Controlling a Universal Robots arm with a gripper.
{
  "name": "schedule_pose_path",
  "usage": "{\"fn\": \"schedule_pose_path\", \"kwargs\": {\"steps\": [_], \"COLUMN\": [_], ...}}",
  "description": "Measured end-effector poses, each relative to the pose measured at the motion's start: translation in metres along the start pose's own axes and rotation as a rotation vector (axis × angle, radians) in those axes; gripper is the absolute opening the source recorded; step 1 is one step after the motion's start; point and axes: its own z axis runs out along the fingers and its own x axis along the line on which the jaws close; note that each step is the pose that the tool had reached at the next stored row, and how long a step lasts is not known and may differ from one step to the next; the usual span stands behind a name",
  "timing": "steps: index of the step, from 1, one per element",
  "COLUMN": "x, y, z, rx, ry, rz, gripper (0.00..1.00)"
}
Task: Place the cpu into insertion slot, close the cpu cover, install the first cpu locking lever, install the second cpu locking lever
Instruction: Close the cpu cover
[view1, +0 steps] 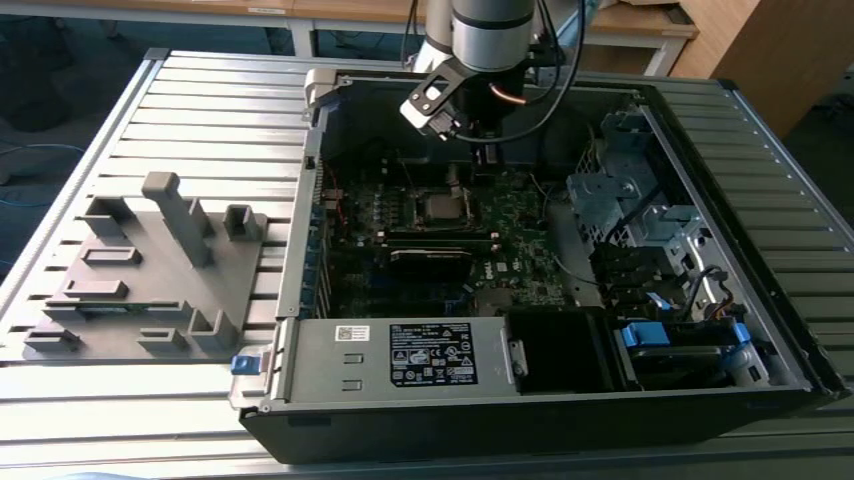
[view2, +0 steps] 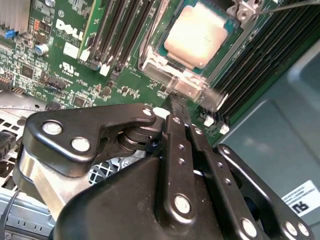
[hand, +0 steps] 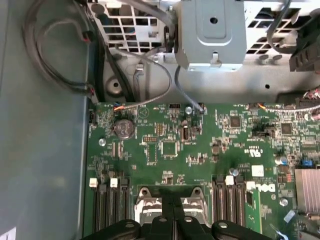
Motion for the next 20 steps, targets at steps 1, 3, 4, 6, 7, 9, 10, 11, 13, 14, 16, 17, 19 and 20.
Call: {"fn": "schedule_pose_path", "kwargs": {"steps": [1, 3, 4, 6, 7, 9, 10, 11, 13, 14, 16, 17, 19, 20], "x": [0.0000, 0.0000, -0.0001, 0.0000, 0.0000, 0.0000, 0.0000, 0.0000, 0.0000, 0.0000, 0.0000, 0.0000, 0.0000, 0.0000], "y": [-0.0003, -0.0003, -0.0003, -0.0003, -0.0003, -0.0003, -0.0001, -0.0001, 0.0001, 0.0001, 0.0001, 0.0001, 0.0001, 0.0001], "z": [0.0000, -0.0001, -0.0001, -0.0001, 0.0000, 0.0004, 0.0006, 0.0008, 0.0013, 0.0014, 0.0014, 0.0013, 0.0014, 0.0016], "rx": [-0.0001, -0.0002, -0.0001, -0.0002, 0.0026, 0.0313, 0.0488, 0.0668, 0.1030, 0.1149, 0.1166, 0.1167, 0.1168, 0.1167], "ry": [0.0001, 0.0000, -0.0001, 0.0000, 0.0000, -0.0004, -0.0009, -0.0011, -0.0020, -0.0023, -0.0024, -0.0025, -0.0023, -0.0022], "rz": [0.000, 0.000, 0.000, 0.000, 0.000, 0.000, -0.001, -0.001, -0.002, -0.002, -0.002, -0.002, -0.002, -0.002], "gripper": [0.11, 0.11, 0.11, 0.11, 0.11, 0.11, 0.11, 0.11, 0.11, 0.11, 0.11, 0.11, 0.11, 0.11]}}
